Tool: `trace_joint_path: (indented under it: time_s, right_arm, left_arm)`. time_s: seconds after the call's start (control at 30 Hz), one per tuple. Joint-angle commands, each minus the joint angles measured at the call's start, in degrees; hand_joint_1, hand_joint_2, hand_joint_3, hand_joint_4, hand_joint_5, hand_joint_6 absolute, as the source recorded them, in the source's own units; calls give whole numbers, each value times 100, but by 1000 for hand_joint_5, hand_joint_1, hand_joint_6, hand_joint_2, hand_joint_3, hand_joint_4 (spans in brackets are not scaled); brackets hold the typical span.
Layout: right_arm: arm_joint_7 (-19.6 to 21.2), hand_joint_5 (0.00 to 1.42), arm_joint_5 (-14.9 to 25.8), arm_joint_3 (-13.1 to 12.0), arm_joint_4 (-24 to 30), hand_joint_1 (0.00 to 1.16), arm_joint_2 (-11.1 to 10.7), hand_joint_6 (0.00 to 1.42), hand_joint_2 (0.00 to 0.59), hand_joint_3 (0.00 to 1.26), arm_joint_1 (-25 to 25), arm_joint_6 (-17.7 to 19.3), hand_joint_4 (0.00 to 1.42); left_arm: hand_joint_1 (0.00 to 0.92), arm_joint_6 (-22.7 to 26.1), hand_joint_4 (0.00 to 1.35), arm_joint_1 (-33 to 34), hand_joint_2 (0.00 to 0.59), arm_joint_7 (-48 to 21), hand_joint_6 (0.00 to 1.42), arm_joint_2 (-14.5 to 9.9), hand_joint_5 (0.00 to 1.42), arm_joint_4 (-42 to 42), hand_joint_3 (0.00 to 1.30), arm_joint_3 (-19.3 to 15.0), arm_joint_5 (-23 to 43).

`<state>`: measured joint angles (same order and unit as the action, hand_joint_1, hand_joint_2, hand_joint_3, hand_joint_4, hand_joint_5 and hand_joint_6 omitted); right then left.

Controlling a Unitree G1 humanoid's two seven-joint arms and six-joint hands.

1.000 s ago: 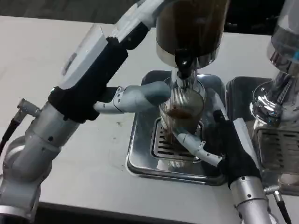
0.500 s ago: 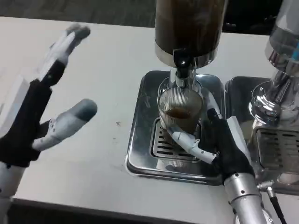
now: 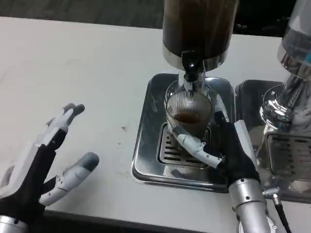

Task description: Grasp the cup under the faucet to collect the drink, then remove the cup.

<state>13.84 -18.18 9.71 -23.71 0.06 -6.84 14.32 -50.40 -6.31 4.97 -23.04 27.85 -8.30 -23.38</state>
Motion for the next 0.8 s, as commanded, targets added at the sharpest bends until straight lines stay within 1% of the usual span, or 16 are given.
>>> trace_joint_path:
  time_s: [0.03, 0.23, 0.3, 0.6, 0.63, 0.73, 0.8]
  right_arm:
    - [127, 0, 20, -3, -264, 664, 59, 0, 208, 0, -218, 303, 0]
    - [141, 0, 58, 13, -578, 667, 117, 0, 208, 0, -355, 520, 0]
    - [175, 0, 58, 18, -709, 700, 151, 0, 200, 0, -403, 589, 0]
    - [215, 0, 56, 33, -1094, 713, 213, 0, 195, 0, -553, 753, 0]
    - [217, 0, 61, 30, -1127, 734, 216, 2, 188, 0, -560, 766, 0]
    - [237, 0, 57, 36, -1187, 765, 227, 121, 187, 0, -572, 806, 0]
    - [270, 0, 38, 44, -1229, 781, 232, 144, 185, 0, -586, 832, 0]
  left_arm:
    - [0, -129, 0, 12, 147, 241, 0, -181, 69, 355, 96, 177, -139]
    - [0, -161, 0, -1, 147, 401, 0, -221, 61, 574, 90, 325, -69]
    - [0, -167, 0, -3, 148, 420, 0, -227, 60, 615, 89, 352, -61]
    - [0, -147, 0, -27, 149, 483, 0, -232, 57, 640, 86, 411, 6]
    - [0, -144, 0, -32, 149, 488, 0, -234, 57, 633, 86, 413, 7]
    - [0, -139, 0, -60, 149, 471, 0, -231, 60, 629, 88, 400, 78]
    - [0, -135, 0, -68, 149, 464, 0, -234, 63, 634, 90, 405, 103]
